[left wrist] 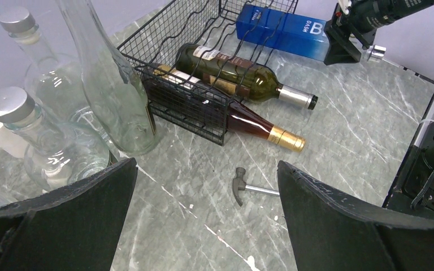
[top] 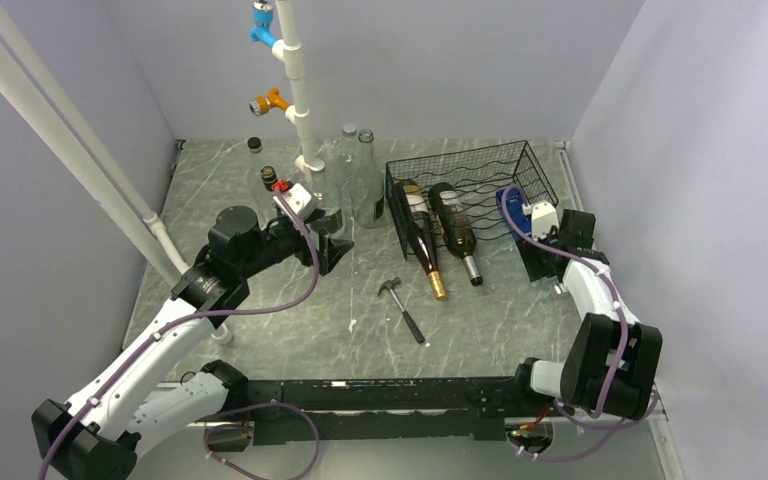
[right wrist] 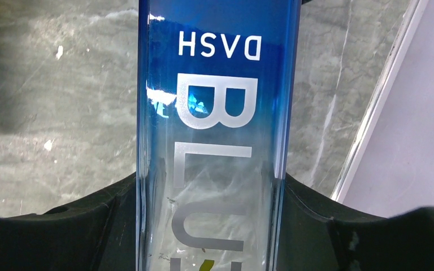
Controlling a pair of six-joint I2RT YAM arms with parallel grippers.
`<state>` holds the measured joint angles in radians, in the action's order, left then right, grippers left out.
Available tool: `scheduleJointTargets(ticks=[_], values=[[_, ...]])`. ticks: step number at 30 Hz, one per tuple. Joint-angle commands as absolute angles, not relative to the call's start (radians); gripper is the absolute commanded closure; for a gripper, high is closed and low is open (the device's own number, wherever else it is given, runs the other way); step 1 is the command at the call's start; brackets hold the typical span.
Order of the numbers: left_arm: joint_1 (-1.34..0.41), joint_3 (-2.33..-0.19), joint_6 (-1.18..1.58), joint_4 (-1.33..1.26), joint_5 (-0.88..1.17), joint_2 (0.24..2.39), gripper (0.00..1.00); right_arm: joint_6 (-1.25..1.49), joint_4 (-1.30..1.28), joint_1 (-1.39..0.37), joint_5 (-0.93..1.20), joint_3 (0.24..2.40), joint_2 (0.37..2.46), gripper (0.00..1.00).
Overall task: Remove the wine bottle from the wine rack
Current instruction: Pick up the wine bottle from the wine rack.
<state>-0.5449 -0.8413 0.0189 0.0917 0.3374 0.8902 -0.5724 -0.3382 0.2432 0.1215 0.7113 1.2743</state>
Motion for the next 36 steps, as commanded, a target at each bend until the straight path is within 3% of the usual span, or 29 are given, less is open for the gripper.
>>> scheduleJointTargets(ticks=[1,36], values=[[-0.549,-0.842,0.012,0.077,0.33,0.864,0.0,-0.639,-0.353,0.266,0.187,0.746,1.19,1.0],[-0.551,-0.835,-0.013,0.062,0.372,0.866,0.0,-1.005,-0.89,0.411,0.175,0.86,0.914,1.0]])
